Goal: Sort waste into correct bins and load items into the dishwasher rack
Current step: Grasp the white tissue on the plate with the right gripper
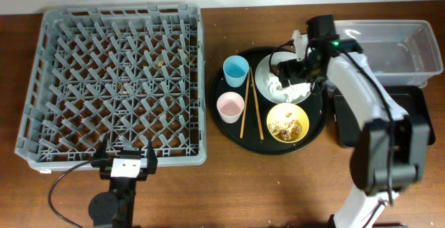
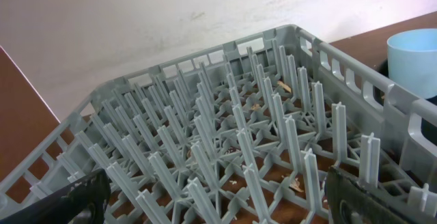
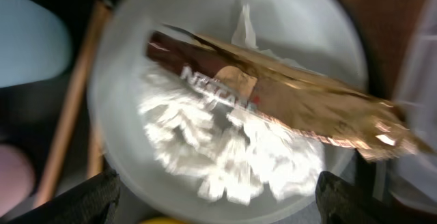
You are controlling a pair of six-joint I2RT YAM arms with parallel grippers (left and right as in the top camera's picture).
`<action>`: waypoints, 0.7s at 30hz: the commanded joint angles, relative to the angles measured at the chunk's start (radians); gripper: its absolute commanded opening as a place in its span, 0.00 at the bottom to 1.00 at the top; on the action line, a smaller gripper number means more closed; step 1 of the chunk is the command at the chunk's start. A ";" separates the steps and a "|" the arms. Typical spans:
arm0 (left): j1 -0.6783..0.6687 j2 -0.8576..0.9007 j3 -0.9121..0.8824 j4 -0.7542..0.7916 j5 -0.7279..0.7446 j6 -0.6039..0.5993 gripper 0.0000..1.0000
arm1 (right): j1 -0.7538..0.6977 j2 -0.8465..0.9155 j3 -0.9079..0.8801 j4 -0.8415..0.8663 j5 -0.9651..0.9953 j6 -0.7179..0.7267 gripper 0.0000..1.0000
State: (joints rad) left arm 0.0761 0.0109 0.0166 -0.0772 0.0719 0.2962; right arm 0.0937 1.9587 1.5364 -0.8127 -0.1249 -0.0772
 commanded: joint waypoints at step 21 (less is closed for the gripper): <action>0.005 -0.005 -0.008 0.002 0.008 0.009 1.00 | -0.011 -0.076 0.583 -0.534 0.067 0.196 0.04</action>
State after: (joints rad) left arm 0.0761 0.0109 0.0166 -0.0772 0.0723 0.2962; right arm 0.0940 1.9259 2.0617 -1.3312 -0.0620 0.1005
